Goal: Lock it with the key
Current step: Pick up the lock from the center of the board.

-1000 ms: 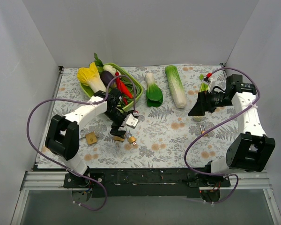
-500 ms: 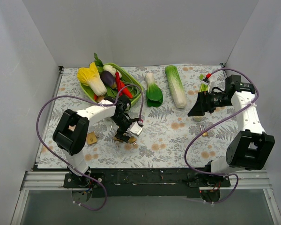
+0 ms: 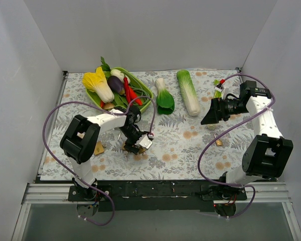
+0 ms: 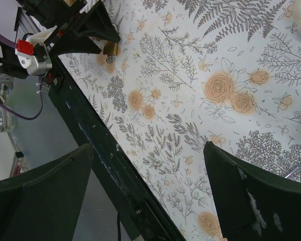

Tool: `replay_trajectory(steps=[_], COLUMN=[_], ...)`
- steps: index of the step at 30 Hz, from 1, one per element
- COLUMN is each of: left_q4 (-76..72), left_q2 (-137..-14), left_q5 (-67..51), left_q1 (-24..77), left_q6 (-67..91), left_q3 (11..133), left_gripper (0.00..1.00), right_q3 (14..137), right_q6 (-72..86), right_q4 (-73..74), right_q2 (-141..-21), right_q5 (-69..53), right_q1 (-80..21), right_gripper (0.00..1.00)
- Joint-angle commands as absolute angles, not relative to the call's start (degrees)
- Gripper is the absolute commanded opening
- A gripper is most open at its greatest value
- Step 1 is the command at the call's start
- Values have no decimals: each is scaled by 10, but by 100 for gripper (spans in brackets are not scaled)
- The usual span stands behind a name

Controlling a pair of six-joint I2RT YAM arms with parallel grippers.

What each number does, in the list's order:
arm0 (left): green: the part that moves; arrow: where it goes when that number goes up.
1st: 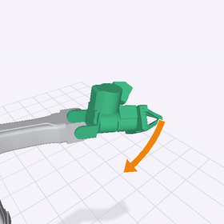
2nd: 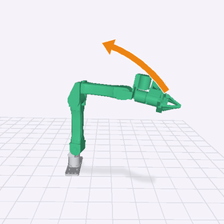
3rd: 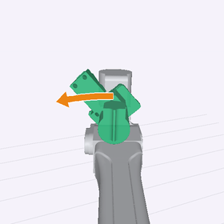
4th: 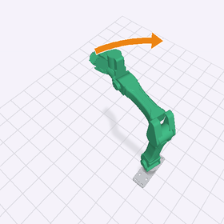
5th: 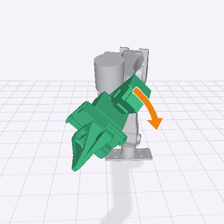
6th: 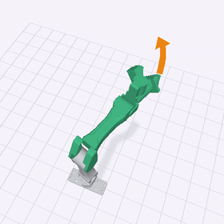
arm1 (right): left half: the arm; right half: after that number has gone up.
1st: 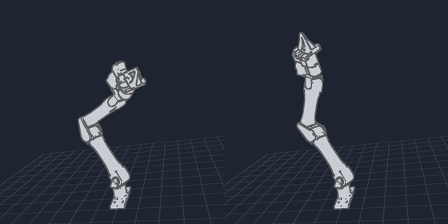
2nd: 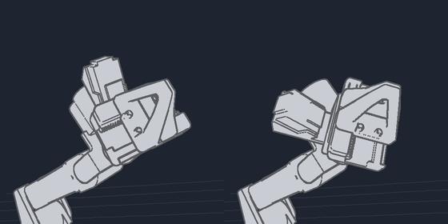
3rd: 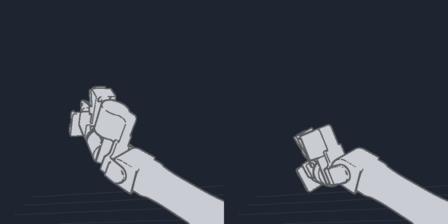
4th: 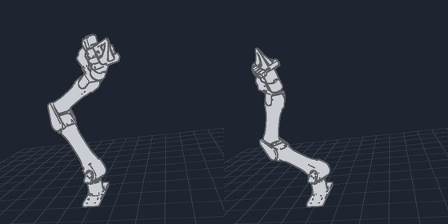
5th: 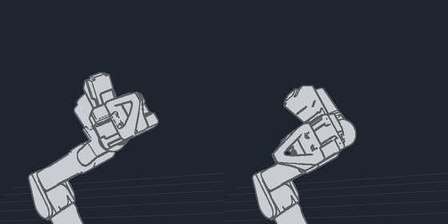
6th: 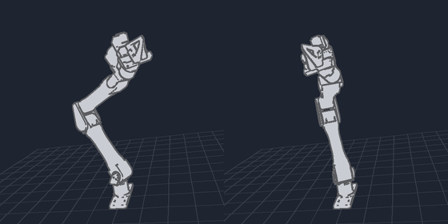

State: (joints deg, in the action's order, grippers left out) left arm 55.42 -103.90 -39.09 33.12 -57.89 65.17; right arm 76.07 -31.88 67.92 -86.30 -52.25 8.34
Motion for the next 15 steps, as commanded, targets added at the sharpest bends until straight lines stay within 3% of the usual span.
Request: replay_trajectory(steps=[1, 12, 15], left_q4=[540, 513, 496], left_q2=[-1032, -1028, -1024], left_q5=[-388, -388, -391], left_q1=[334, 342, 345], left_q6=[-608, -606, -599], left_q3=[635, 612, 606], left_gripper=[63, 52, 56], right_q3=[786, 780, 778], right_q6=[-323, -325, -325], right_q4=[694, 699, 700], right_q2=[-869, -869, -867], right_q5=[-530, -528, -527], right_q1=[83, 83, 83], right_gripper=[98, 98, 98])
